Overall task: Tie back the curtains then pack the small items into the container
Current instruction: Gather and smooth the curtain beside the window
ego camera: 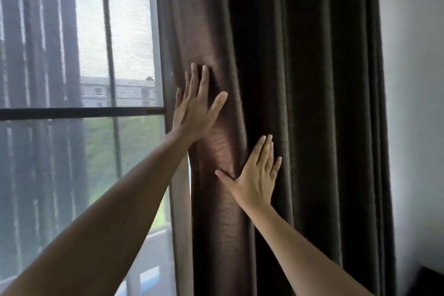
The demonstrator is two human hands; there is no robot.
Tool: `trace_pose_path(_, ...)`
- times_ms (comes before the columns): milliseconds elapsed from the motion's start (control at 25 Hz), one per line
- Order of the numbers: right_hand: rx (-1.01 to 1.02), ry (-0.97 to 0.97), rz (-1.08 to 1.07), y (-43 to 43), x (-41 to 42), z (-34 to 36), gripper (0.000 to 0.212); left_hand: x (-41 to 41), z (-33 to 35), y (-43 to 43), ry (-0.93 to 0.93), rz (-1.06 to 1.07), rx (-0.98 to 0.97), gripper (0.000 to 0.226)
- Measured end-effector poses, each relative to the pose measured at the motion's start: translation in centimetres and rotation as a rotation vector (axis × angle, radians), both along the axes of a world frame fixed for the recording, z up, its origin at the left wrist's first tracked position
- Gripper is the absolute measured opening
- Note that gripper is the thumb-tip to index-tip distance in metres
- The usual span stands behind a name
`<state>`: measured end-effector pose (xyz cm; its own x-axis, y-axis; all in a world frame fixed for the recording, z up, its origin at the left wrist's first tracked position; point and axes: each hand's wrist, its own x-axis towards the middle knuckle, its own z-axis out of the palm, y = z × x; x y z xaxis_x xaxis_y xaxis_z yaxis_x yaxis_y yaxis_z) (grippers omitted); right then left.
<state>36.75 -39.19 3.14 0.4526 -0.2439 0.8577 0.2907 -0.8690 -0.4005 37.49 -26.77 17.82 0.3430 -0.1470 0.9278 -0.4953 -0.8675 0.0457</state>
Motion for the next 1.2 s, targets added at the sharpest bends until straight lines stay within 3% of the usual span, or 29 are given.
trace_pose_path(600,0.173,-0.02,-0.411,-15.6,10.5,1.4,0.135,12.8,3.8,-18.9,0.048,-0.513,0.016,0.088)
trace_pose_path(840,0.118,-0.029,-0.562,-25.2,14.8,1.6,0.132,18.2,3.4,-29.0,0.053,-0.575,0.068,0.088)
trace_pose_path(1200,0.048,-0.026,-0.583,-39.3,24.6,3.3,0.13,28.3,4.9,-44.2,0.06,-0.545,0.084,0.088)
